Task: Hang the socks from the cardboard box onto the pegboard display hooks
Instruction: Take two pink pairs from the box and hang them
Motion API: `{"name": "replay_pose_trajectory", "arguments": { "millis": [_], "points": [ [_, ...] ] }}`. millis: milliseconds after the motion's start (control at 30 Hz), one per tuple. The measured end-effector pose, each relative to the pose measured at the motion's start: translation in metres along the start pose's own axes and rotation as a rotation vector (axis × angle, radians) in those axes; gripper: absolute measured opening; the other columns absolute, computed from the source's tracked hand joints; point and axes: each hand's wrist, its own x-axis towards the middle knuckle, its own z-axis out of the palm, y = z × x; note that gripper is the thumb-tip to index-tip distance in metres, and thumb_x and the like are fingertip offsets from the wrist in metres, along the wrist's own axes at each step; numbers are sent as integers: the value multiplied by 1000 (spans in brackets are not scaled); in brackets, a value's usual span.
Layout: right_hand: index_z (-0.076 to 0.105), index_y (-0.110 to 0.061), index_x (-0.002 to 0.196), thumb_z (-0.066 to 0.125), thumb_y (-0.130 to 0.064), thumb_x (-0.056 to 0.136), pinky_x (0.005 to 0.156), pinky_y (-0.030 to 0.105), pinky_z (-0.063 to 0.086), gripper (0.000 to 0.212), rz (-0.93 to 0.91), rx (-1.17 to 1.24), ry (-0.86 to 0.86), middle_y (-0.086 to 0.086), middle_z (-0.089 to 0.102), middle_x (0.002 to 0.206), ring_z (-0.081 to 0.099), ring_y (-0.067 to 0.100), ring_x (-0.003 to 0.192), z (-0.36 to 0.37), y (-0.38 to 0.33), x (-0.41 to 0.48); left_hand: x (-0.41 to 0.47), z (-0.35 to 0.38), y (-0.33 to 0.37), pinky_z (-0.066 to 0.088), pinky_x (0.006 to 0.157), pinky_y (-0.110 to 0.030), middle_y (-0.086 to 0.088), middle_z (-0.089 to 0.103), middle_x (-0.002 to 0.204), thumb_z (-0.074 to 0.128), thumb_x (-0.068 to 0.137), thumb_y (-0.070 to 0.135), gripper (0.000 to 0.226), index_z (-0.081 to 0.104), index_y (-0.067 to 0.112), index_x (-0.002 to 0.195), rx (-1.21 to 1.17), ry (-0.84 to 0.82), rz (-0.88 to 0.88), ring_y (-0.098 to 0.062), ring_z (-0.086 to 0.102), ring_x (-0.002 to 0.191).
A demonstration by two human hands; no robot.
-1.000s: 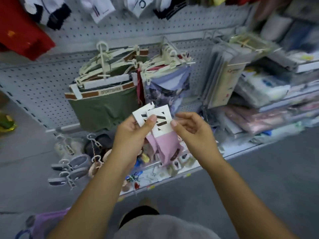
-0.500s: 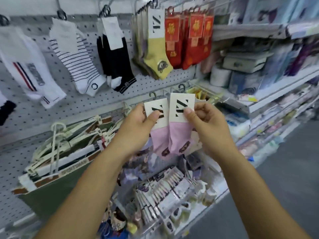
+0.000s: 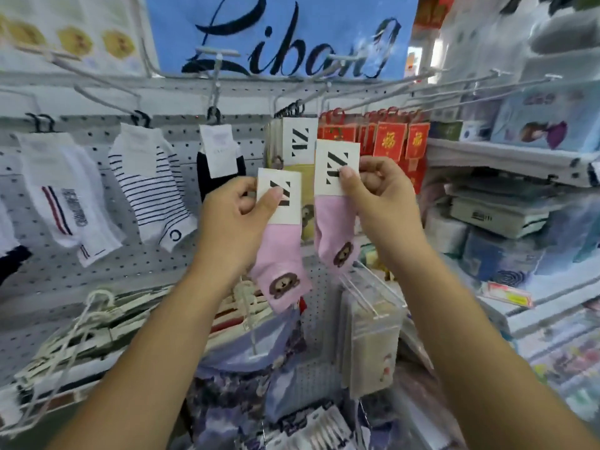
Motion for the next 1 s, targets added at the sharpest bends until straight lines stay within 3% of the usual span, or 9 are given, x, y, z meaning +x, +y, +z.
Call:
{"name": "replay_pose_trajectory", "arguments": {
  "millis": [67, 233, 400, 533, 633, 700, 767, 900, 1000],
  "points": [
    [60, -15, 116, 68, -28, 95, 84, 40, 60, 26, -28, 12, -47, 4, 76, 92, 74, 18, 91, 7, -3, 28, 6, 1, 2, 47, 53, -7, 21, 76, 84, 67, 98, 27, 11, 71, 24, 107, 23, 85, -1, 6, 71, 71],
    [57, -19, 118, 67, -30, 96, 68, 17, 53, 26, -116, 19, -123, -3, 76, 87, 71, 1, 80, 20, -1, 74, 14, 8, 5, 44, 57, -3, 29, 74, 82, 61, 102, 27, 12, 70, 34, 106, 93, 215, 1, 11, 69, 78],
    [55, -21, 112, 67, -27, 96, 75, 23, 58, 20, -169, 38, -211, -4, 76, 92, 72, 2, 85, 29, 9, 83, 4, 15, 10, 42, 63, 0, 41, 68, 82, 53, 105, 24, 28, 64, 44, 89, 191, 256, -3, 17, 65, 81],
    [56, -20, 110, 67, -25, 96, 65, 10, 50, 19, -173, 63, -258, -7, 75, 88, 69, -4, 78, 29, 21, 82, -3, 18, 10, 43, 62, -1, 37, 70, 84, 55, 105, 27, 20, 66, 37, 92, 195, 290, -13, 15, 66, 79],
    [59, -16, 114, 69, -23, 94, 81, 19, 52, 23, -170, 40, -191, -9, 69, 100, 66, 2, 90, 26, 26, 79, -5, 22, 13, 53, 69, -17, 22, 77, 89, 59, 102, 34, 14, 72, 28, 102, 134, 274, -66, 3, 72, 81],
    [60, -15, 114, 69, -26, 94, 87, 23, 50, 25, -259, -53, -57, -7, 64, 105, 61, 8, 99, 22, 29, 72, -3, 24, 15, 57, 83, -31, 16, 78, 95, 63, 99, 38, 16, 75, 29, 103, 82, 254, -97, -3, 74, 88],
    [63, -15, 110, 68, -27, 94, 87, 27, 49, 21, -367, -89, 1, -5, 63, 106, 60, 13, 101, 19, 29, 61, -1, 28, 18, 56, 90, -37, 13, 79, 99, 68, 96, 39, 14, 78, 31, 102, 5, 234, -105, -6, 75, 94],
    [68, -15, 101, 67, -31, 96, 76, 27, 52, 17, -254, 60, -299, -8, 70, 92, 65, 5, 85, 17, 20, 51, 10, 36, 23, 55, 89, -32, 10, 79, 102, 74, 91, 36, 13, 81, 33, 102, -89, 238, -96, -8, 75, 99],
    [70, -11, 98, 67, -29, 96, 74, 42, 57, 19, -237, 115, -383, 4, 72, 90, 69, 21, 85, 14, 16, 52, 18, 40, 28, 56, 93, -35, 8, 80, 102, 73, 92, 35, 15, 81, 29, 104, -86, 224, -76, -10, 74, 101]
  ]
}}
